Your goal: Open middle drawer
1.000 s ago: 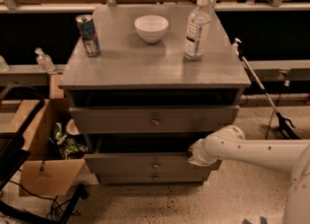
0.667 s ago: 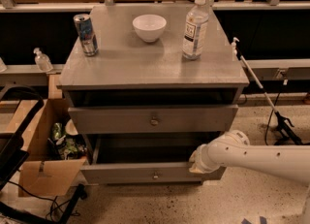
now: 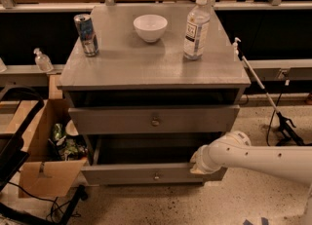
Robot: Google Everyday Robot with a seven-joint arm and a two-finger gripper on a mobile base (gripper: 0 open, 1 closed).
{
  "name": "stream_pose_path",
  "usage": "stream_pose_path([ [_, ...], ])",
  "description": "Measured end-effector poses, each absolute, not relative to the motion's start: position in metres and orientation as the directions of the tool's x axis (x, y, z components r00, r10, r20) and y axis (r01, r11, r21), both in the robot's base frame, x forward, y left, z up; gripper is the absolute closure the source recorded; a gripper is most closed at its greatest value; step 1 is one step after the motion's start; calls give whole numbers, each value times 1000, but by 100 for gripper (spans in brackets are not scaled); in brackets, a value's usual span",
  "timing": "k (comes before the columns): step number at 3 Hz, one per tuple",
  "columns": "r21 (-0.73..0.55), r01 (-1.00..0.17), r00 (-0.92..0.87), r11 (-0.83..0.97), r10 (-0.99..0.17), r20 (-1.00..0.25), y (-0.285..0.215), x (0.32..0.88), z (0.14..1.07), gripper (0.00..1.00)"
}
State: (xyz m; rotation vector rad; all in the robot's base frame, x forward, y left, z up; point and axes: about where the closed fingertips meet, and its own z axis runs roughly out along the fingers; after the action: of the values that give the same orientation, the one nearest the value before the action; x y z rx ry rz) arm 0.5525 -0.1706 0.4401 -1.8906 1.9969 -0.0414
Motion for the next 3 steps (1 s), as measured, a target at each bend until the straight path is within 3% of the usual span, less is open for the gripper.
stream_pose_path([
  [3, -235, -960, -84, 150, -959, -271, -174, 481, 442, 100],
])
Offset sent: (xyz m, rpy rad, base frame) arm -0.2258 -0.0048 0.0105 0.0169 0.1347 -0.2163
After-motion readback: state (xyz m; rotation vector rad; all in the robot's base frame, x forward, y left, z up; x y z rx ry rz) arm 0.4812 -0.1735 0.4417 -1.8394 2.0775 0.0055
